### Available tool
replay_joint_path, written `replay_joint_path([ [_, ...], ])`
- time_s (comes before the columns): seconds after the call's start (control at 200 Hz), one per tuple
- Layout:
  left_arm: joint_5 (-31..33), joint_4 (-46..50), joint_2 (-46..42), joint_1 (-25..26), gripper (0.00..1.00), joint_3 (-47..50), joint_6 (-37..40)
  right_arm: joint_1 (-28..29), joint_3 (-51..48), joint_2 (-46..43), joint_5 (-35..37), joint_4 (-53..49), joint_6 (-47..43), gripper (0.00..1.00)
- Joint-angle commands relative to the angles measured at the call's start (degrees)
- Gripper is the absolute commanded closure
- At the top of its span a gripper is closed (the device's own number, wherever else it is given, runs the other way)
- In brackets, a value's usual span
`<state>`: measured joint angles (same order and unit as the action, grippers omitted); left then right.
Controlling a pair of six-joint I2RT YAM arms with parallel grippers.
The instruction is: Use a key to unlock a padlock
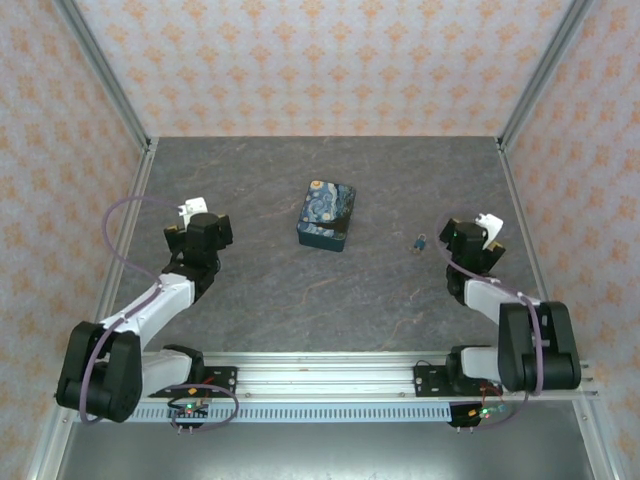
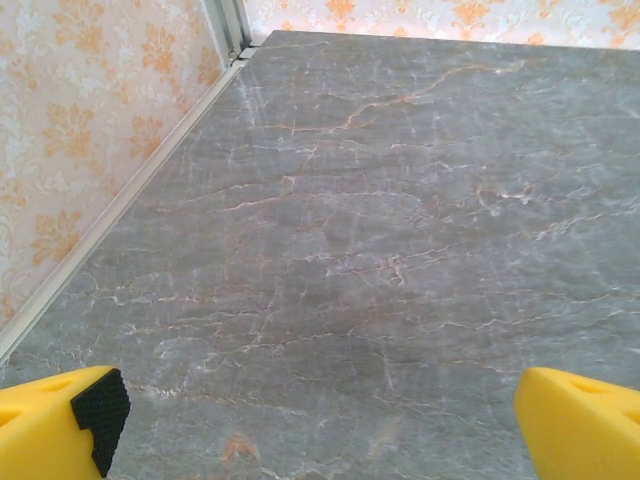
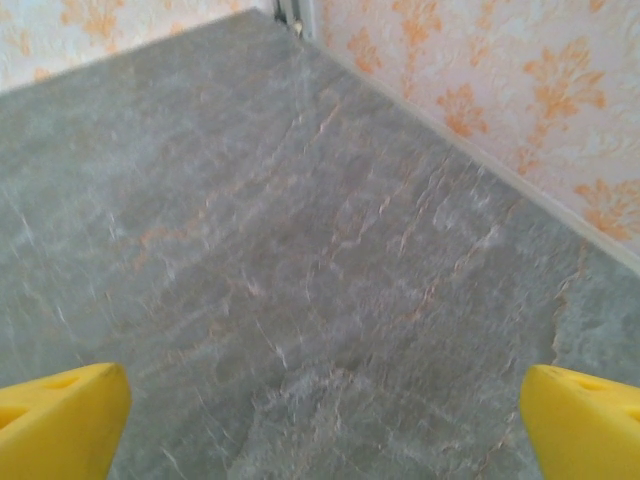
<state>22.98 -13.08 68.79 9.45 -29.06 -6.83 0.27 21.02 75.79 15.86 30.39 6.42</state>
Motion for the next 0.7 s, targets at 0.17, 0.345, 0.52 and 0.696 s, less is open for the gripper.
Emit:
replay_joint_path([
  [0.17, -3.93, -31.01, 14.41, -2.4, 0.0, 5.94, 7.24, 0.12, -0.75, 10.43, -14.84, 19.81, -8.16, 0.01],
  [0.345, -10.06, -29.9, 16.85, -5.85, 0.0, 5.15, 5.47, -0.19, 2.78, 12.42, -17.91, 15.72, -8.82, 0.01],
  [0.52, -10.09, -30.92, 16.97, -5.85, 0.0, 5.36, 5.5, 0.25, 1.33, 11.29, -13.91, 17.13, -7.75, 0.01],
  [0.696, -10.14, -30.7, 16.99, -5.85, 0.0, 5.28, 5.58, 0.26, 1.77, 11.49, -14.18, 16.78, -8.05, 0.01],
])
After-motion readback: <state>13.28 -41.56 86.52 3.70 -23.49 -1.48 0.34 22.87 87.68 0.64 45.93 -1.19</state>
